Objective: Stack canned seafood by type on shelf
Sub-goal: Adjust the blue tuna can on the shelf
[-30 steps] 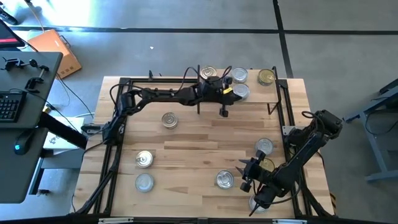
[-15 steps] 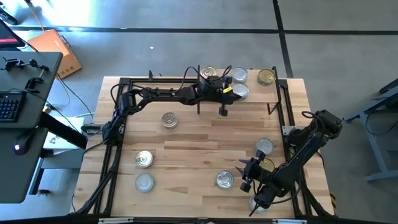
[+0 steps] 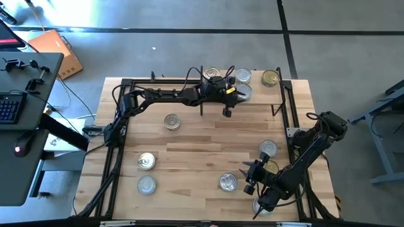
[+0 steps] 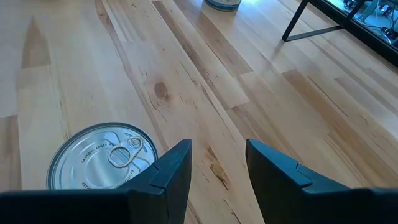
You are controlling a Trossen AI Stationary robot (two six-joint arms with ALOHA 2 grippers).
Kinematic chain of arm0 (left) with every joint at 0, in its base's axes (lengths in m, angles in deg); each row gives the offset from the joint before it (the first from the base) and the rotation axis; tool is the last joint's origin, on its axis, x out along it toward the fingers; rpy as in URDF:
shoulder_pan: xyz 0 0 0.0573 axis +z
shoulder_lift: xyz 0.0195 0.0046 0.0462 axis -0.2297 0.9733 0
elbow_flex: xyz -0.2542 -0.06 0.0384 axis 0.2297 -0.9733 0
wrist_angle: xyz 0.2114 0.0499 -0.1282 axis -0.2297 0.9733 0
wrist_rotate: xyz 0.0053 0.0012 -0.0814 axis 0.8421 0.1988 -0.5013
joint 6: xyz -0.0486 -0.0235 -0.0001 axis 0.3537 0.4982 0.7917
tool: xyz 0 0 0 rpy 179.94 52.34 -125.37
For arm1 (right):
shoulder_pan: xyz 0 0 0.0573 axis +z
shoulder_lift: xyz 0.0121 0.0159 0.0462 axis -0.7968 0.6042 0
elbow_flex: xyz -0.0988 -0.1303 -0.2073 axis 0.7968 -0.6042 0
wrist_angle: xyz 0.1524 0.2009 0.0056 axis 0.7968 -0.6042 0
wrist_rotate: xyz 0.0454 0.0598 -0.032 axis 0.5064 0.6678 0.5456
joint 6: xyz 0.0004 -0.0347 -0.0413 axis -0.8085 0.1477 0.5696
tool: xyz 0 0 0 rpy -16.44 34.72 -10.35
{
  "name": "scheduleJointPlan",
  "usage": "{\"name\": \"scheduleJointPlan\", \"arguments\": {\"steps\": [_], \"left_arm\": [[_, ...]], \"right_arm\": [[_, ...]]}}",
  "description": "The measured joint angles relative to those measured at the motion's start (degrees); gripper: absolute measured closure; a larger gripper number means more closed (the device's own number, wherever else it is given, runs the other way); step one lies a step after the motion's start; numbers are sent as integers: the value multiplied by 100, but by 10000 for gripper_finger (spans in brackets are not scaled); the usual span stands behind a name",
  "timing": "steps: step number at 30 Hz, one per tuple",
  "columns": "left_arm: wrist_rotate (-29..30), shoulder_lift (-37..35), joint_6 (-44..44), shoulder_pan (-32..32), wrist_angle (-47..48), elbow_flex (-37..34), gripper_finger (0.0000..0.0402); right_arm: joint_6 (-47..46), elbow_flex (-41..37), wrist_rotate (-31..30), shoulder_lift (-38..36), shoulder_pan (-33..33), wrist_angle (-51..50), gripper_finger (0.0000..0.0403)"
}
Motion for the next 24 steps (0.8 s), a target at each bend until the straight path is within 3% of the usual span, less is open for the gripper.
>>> {"name": "scheduleJointPlan", "arguments": {"steps": [5, 12, 16, 20, 24], "left_arm": [[385, -349, 473, -117, 223, -7, 262], [664, -1548, 443, -382, 2447, 2, 277], [632, -2177, 787, -160, 3364, -144, 303], [425, -2360, 1072, 133, 3341, -655, 334], [407, -2242, 1087, 340, 2704, -1113, 362]], "right_arm": [[0, 0, 0, -2, -2, 28, 258], [0, 0, -222, -2, -14, 94, 258], [12, 0, -388, -2, -15, 217, 258], [63, 0, -490, -2, -21, 242, 258], [150, 1, -492, -2, -53, 310, 258]]}}
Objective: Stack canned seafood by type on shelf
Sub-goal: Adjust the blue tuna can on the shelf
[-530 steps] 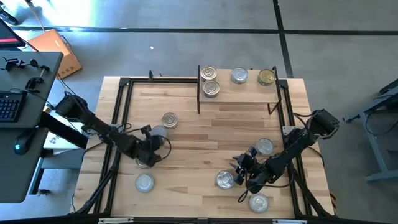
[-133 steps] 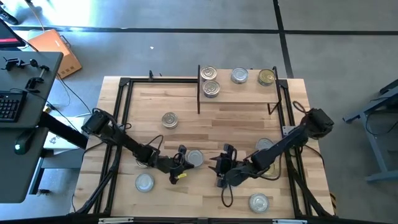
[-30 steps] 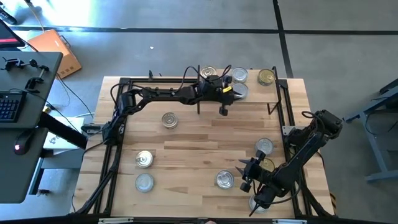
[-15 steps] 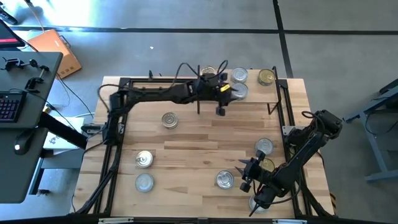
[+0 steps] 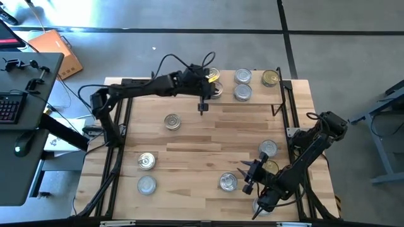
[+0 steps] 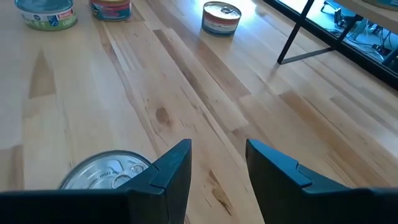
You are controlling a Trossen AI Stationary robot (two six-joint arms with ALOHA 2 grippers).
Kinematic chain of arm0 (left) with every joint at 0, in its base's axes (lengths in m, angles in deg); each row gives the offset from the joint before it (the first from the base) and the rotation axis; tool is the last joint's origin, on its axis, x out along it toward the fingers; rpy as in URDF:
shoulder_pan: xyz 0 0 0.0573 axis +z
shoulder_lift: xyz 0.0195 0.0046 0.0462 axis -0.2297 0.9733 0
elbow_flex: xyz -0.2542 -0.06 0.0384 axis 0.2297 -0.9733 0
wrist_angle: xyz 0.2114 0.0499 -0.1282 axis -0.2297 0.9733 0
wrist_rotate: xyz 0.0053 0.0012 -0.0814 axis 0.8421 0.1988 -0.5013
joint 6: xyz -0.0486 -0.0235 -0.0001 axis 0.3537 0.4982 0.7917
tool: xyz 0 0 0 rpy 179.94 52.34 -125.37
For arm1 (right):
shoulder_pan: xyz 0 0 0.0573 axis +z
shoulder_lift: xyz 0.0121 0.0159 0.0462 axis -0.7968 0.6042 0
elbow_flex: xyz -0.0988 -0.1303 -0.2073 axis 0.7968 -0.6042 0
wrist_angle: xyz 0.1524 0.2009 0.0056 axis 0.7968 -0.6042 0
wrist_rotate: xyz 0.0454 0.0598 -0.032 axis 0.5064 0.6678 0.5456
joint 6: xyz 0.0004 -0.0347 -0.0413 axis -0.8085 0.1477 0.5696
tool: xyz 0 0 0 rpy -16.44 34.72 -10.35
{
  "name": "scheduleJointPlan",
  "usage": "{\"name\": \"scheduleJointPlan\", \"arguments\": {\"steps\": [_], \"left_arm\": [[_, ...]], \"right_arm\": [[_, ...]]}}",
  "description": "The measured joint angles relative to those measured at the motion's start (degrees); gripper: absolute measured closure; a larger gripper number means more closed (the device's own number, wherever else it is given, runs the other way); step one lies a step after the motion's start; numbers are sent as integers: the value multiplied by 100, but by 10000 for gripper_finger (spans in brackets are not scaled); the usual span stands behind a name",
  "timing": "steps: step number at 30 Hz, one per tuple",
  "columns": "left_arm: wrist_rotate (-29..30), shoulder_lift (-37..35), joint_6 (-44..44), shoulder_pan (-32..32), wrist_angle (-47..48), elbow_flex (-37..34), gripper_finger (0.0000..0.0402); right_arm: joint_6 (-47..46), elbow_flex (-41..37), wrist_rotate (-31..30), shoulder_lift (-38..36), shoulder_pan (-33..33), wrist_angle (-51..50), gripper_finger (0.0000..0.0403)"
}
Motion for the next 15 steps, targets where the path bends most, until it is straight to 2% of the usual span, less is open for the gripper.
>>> {"name": "scheduleJointPlan", "arguments": {"steps": [5, 15], "left_arm": [[63, 268, -51, 115, -524, -338, 389], [68, 217, -113, 169, -214, -351, 401]], "right_arm": [[64, -1, 9, 0, -2, 17, 258], [65, 0, 17, 0, -2, 18, 258]]}}
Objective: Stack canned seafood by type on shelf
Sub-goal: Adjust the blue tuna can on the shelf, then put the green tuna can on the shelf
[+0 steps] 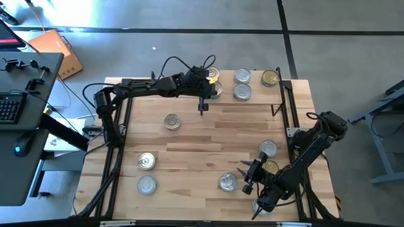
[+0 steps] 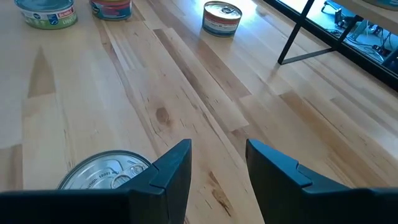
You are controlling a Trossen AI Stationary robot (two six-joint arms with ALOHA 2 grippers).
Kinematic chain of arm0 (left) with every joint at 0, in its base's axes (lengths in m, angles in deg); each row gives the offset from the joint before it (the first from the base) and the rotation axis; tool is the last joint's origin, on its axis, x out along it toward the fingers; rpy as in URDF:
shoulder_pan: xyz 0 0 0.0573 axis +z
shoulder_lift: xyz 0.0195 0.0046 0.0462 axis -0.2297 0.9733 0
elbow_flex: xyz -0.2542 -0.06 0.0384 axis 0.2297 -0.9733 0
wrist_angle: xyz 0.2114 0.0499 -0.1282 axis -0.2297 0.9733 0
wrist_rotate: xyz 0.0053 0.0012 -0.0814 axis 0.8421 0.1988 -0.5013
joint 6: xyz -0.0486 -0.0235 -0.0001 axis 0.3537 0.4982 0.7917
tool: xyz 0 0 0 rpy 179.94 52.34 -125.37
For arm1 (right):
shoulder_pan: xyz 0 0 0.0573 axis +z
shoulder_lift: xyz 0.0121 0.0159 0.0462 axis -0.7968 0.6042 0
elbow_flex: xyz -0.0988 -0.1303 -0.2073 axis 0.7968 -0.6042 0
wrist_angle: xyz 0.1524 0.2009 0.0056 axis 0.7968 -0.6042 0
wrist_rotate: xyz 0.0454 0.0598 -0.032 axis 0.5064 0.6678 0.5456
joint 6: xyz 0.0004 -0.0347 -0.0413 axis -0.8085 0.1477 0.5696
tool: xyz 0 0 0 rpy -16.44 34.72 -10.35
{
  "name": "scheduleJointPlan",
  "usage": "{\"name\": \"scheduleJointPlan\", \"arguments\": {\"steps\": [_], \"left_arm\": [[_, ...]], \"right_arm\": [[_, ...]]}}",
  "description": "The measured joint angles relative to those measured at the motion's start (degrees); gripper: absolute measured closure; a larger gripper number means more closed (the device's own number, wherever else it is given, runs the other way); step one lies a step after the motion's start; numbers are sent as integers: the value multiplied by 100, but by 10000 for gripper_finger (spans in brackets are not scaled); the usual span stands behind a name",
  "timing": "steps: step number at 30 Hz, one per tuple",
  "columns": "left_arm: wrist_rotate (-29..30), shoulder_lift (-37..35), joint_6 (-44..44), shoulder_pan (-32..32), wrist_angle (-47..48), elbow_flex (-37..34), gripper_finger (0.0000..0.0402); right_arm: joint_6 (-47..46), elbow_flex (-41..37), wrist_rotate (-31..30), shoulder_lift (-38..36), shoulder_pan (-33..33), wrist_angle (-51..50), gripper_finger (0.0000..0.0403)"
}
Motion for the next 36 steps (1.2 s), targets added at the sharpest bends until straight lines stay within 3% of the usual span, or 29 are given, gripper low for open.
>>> {"name": "scheduleJointPlan", "arguments": {"steps": [8, 28, 36], "left_arm": [[17, -185, -46, -10, 350, -14, 401], [13, -213, -210, -84, 129, -14, 401], [71, -596, -185, -201, 163, 51, 401]], "right_arm": [[8, 1, 3, 0, 0, -7, 258], [45, 1, -67, 0, 0, -10, 258], [-33, 1, -262, 0, -36, -111, 258]]}}
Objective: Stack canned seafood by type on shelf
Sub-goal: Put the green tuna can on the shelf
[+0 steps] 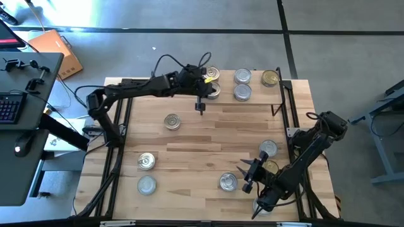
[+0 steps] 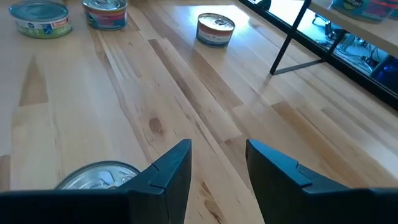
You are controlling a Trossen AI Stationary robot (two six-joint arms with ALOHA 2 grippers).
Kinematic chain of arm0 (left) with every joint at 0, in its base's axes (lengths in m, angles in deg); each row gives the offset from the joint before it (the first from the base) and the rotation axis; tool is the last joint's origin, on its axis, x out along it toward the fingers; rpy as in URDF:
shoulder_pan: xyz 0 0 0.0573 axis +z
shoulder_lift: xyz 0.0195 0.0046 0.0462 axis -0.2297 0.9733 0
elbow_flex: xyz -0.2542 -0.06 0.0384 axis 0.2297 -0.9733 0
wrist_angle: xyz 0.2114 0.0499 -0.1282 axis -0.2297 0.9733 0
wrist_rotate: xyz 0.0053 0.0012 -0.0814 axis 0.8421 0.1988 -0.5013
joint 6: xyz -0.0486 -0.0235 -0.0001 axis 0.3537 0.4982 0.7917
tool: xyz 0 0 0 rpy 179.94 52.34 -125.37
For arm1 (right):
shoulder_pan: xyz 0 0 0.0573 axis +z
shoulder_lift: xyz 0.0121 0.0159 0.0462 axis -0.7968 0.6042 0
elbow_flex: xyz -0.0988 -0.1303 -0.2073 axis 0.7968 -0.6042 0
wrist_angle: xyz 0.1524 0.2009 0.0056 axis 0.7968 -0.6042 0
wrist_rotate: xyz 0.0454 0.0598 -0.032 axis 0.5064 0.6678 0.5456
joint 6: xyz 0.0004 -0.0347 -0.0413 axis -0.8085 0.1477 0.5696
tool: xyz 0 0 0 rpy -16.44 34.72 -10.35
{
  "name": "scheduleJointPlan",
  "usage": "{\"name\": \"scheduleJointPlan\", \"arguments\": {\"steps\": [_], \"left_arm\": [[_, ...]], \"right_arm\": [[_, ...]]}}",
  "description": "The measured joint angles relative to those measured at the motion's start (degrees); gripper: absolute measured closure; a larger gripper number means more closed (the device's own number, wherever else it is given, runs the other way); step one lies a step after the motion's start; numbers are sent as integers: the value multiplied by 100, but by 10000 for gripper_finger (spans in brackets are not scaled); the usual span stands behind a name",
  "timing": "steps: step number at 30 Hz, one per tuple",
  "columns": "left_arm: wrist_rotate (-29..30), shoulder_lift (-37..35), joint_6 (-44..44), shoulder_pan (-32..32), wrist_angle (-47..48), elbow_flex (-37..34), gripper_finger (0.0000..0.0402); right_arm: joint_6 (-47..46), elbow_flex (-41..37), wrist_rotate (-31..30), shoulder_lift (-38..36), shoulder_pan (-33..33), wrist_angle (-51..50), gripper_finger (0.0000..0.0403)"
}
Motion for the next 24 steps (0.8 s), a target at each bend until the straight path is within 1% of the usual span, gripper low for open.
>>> {"name": "scheduleJointPlan", "arguments": {"steps": [4, 6, 8, 11, 15, 17, 19, 24], "left_arm": [[9, -437, 26, -160, 287, 1, 401], [9, -664, 67, -283, 545, 1, 401], [9, -892, 192, -459, 571, -122, 401], [8, -1251, 242, -857, 468, -591, 401], [128, -1646, 466, -1498, -201, -1534, 401], [356, -1808, 597, -1855, -748, -2042, 401], [628, -1884, 688, -2217, -1224, -2504, 401], [1215, -1762, 908, -3041, -2540, -3390, 401]], "right_arm": [[-312, 0, 33, -12, -75, -273, 258], [-705, 0, 101, -88, -139, -608, 258], [-1231, 0, 278, -277, -220, -1136, 258], [-1724, 0, 595, -639, -305, -1825, 258], [-1845, 0, 995, -1157, -310, -2257, 258], [-1719, 0, 1496, -1367, -298, -2336, 258], [-1614, 0, 2166, -1539, -298, -2367, 258], [-1465, 0, 3786, -1636, -235, -2315, 260]]}}
